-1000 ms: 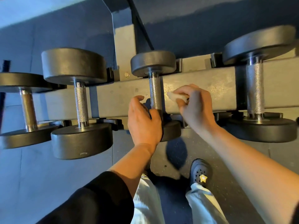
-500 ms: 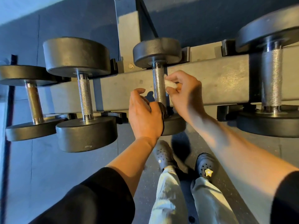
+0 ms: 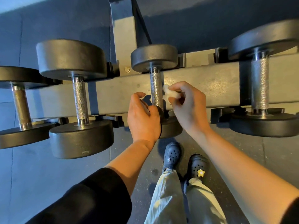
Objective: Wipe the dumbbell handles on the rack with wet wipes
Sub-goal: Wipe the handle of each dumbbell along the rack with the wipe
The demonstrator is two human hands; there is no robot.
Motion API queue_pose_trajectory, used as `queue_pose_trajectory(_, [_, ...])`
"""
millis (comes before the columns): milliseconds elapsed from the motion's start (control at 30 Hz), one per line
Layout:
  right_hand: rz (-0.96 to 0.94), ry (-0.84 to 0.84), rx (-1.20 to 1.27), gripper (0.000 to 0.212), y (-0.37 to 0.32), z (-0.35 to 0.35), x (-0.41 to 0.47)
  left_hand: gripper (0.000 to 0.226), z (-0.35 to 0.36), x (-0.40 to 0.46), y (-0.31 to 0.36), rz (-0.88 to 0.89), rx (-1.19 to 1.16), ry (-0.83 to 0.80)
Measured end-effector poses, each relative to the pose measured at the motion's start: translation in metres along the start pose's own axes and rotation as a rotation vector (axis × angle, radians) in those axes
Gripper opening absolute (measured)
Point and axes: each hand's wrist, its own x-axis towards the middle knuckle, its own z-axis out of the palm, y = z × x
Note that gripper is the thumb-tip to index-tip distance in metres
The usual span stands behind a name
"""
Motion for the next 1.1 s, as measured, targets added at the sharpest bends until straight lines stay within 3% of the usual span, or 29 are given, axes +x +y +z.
queue_pose_trajectory(300, [0.104, -0.170, -0.072, 0.024, -0.010, -0.013, -0.021, 0.032, 0.000, -0.001, -0.001, 0.000, -0.022, 0.011])
queue_pose_trajectory(467, [0.057, 0.043, -0.233, 0.022, -0.009, -0.075, -0.002, 0.029, 0.007, -0.015, 0.024, 0.179, -0.118, 0.054])
queue_pose_trajectory(633, [-0.115, 0.136, -0.511, 0.030, 0.005, -0.128, 0.032, 0.023, 0.050, -0.035, 0.058, 0.278, -0.212, -0.099])
queue_pose_trajectory(767, [-0.292, -0.036, -0.842, 0.040, 0.016, -0.144, 0.050, 0.029, 0.083, -0.050, 0.074, 0.218, -0.243, -0.247])
queue_pose_trajectory(867, [-0.345, -0.187, -1.042, 0.035, 0.028, -0.151, 0.053, 0.031, 0.100, -0.060, 0.082, 0.207, -0.270, -0.276])
queue_pose_trajectory(1100, [-0.303, -0.308, -1.167, 0.032, 0.035, -0.155, 0.053, 0.035, 0.121, -0.073, 0.082, 0.093, -0.321, -0.310])
